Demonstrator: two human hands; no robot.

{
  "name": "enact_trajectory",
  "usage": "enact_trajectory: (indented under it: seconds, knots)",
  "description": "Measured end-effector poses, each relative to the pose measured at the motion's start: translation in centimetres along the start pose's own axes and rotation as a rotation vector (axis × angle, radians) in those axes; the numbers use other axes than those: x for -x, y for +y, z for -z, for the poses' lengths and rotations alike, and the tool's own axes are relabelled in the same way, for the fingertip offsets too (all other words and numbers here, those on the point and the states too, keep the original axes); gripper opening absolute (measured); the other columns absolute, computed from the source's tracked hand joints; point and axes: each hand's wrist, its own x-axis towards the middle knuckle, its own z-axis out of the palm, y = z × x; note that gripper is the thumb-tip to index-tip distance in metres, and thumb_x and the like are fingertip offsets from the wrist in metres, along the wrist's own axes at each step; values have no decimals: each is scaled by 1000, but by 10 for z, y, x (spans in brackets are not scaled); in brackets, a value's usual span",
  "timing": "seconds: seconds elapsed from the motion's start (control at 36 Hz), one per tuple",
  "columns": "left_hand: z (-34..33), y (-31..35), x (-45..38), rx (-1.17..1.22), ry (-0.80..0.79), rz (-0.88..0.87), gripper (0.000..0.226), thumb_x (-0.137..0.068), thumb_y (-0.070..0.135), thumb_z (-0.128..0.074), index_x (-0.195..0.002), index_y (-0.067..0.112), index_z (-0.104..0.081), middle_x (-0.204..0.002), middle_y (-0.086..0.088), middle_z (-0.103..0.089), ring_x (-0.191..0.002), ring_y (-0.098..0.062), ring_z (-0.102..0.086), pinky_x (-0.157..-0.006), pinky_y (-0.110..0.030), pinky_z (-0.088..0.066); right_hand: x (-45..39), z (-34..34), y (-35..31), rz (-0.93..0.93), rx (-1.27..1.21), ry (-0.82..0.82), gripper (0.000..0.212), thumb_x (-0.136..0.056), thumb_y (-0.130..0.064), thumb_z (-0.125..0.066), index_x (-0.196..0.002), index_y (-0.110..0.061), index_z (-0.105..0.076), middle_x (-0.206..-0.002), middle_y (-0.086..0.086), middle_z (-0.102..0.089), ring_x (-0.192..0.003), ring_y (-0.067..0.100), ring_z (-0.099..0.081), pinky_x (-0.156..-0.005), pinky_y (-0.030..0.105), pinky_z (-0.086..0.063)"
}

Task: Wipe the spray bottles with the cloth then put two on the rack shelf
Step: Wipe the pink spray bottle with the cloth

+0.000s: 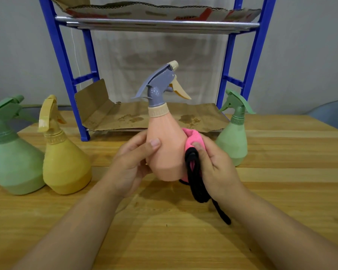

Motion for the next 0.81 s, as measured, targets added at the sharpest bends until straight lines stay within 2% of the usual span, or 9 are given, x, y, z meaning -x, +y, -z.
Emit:
enact_trajectory:
  seconds: [0.06,0.14,0.28,0.42,0.47,0.53,0.64,0.72,0.81]
  knots:
    - [0,0,-1,-24,19,-2,50,-65,30,-69,-113,20,-63,-107,-2,-69,-93,-18,-66,-69,-35,-56,0,2,1,-8,41,12,35,-91,-52,-36,-120,-47,-54,-115,-22,-64,-114,0,-56,-96,22,-45]
    - [0,-1,-3,-57,58,-2,36,-71,26,-61,-107,27,-63,-104,3,-71,-91,-17,-67,-69,-37,-56,1,6,0,27,121,47,40,-92,-44,-45,-128,-31,-59,-118,-11,-64,-114,5,-55,-99,30,-45]
    - [0,-5,-4,-276,71,-52,48,-63,39,-73,-109,41,-61,-110,11,-66,-96,-15,-67,-76,-40,-57,-5,8,-13,123,188,138,45,-94,-32,-53,-137,-23,-52,-124,-7,-58,-119,2,-49,-102,17,-38]
    - [-4,-10,-3,-635,101,-213,54,-59,49,-71,-111,51,-56,-116,18,-59,-104,4,-54,-83,-23,-51,-11,1,-21,105,98,206,46,-91,-31,-55,-136,-19,-54,-123,-8,-57,-115,-6,-49,-98,9,-37]
    - [-5,-11,-3,-728,152,-247,57,-60,43,-73,-113,50,-53,-115,20,-53,-100,17,-47,-77,-6,-44,-11,-2,-21,76,66,222,45,-90,-31,-58,-134,-19,-56,-122,-8,-59,-115,-2,-52,-96,9,-38]
    - [-6,-11,-3,-814,180,-281,62,-60,41,-74,-119,45,-53,-113,20,-49,-99,22,-43,-73,1,-38,-10,-4,-20,52,5,250,39,-90,-28,-62,-128,-21,-61,-117,-7,-62,-111,1,-56,-94,12,-41]
    - [-4,-12,-4,-913,199,-347,67,-62,43,-75,-125,38,-53,-114,21,-43,-102,23,-38,-79,0,-39,-9,-5,-21,26,-71,273,27,-90,-29,-63,-116,-36,-64,-113,-8,-67,-107,4,-61,-93,21,-47]
    - [-4,-12,-3,-944,226,-371,68,-62,44,-77,-126,38,-53,-114,25,-40,-103,25,-36,-81,2,-37,-10,-2,-23,45,-67,283,23,-88,-28,-64,-105,-44,-64,-105,-13,-70,-101,4,-64,-88,20,-49]
    - [-5,-11,-2,-952,244,-370,65,-63,44,-77,-123,42,-51,-113,25,-40,-103,25,-35,-80,-7,-40,-11,4,-20,48,-78,315,25,-89,-18,-67,-95,-43,-65,-90,-16,-72,-89,2,-66,-80,21,-52]
